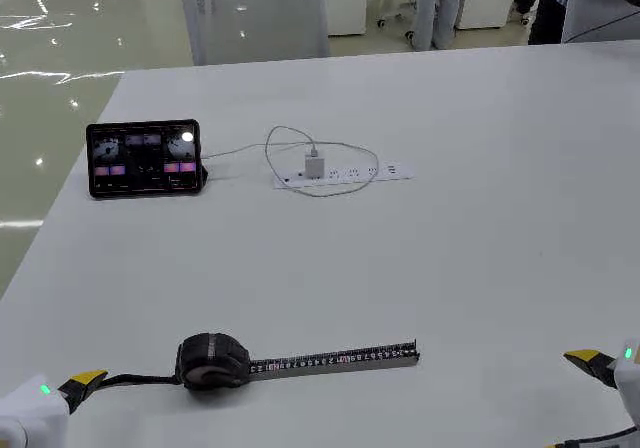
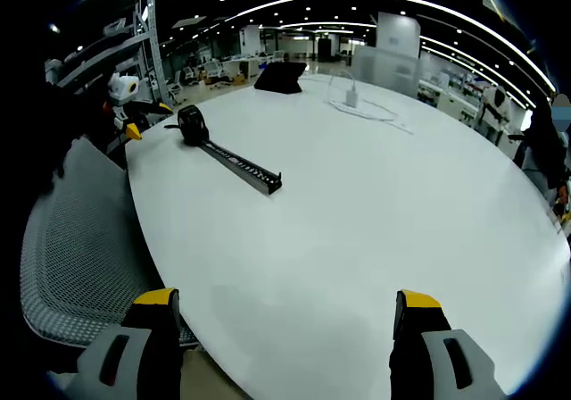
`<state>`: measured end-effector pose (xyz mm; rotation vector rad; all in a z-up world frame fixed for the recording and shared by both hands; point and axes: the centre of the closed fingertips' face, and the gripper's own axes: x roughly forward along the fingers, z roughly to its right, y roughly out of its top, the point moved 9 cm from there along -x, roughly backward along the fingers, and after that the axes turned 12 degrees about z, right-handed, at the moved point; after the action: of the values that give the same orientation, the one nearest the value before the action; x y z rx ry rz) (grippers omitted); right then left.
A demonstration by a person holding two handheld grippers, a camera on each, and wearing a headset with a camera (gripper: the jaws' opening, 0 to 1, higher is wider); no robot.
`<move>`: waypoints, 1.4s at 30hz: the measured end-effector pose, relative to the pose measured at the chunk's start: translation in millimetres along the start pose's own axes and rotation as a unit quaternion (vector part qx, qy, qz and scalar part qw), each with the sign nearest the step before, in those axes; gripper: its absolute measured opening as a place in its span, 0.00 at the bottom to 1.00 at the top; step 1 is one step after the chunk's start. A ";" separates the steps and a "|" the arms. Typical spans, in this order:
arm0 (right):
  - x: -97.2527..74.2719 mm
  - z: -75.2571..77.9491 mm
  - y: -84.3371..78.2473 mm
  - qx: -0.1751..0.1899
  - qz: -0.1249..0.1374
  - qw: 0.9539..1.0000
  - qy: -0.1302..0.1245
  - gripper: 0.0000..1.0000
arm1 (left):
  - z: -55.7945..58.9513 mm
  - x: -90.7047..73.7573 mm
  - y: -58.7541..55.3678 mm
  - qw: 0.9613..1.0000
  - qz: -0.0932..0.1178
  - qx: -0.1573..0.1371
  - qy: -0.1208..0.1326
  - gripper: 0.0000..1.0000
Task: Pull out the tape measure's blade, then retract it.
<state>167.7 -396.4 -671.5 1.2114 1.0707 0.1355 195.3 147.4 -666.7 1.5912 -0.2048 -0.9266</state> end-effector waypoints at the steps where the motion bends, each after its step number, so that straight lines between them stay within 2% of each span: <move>1: 0.6 1.7 -2.1 -0.001 -0.004 1.000 -0.001 0.99 | -0.2 1.4 1.1 1.000 0.001 0.000 0.000 0.99; 4: 0.0 1.5 -1.0 -0.008 -0.014 1.000 0.006 0.99 | -1.2 4.9 3.4 1.000 0.000 0.001 0.016 0.99; 9: 2.7 8.9 5.8 -0.014 -0.017 1.000 0.012 0.99 | 2.2 13.2 8.5 1.000 0.001 -0.014 0.022 0.99; 12: 5.3 14.3 12.5 -0.030 -0.013 0.999 0.004 0.99 | 4.6 18.9 11.8 0.999 -0.005 -0.022 0.031 0.99; 14: 7.2 16.8 17.0 -0.033 -0.011 0.999 0.002 0.99 | 2.0 22.2 14.6 0.999 -0.001 -0.034 0.034 0.99; 17: 10.5 20.2 22.2 -0.043 -0.010 0.999 0.004 0.99 | 3.8 27.5 18.7 0.998 0.010 -0.046 0.040 0.99; 22: 16.4 24.1 33.3 -0.063 -0.012 0.998 0.011 0.99 | 12.7 37.3 19.9 0.998 0.007 -0.044 0.040 0.99; 23: 18.7 24.8 36.2 -0.067 -0.011 0.998 0.013 0.99 | 12.7 39.5 18.3 0.998 -0.001 -0.040 0.046 0.99; 25: 22.0 26.7 39.0 -0.072 -0.017 0.997 0.020 0.99 | 12.8 42.3 17.3 0.998 -0.005 -0.039 0.050 0.99; 32: 36.8 32.6 50.7 -0.097 -0.036 0.993 0.050 0.99 | 18.9 52.2 22.3 0.997 0.000 -0.053 0.057 0.99; 36: 45.0 33.6 60.0 -0.120 -0.040 0.989 0.070 0.99 | 21.9 58.2 22.9 0.997 0.001 -0.056 0.061 0.99; 38: 48.7 34.1 63.0 -0.125 -0.045 0.988 0.084 0.99 | 22.4 59.8 20.3 0.995 -0.016 -0.067 0.073 0.99; 42: 55.3 39.8 65.2 -0.141 -0.066 0.984 0.090 0.99 | 23.4 62.5 19.8 0.994 -0.008 -0.074 0.076 0.99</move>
<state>254.5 -364.0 -653.6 0.8817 1.2411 0.2885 228.7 86.9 -675.7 1.5198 -0.0153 -0.8104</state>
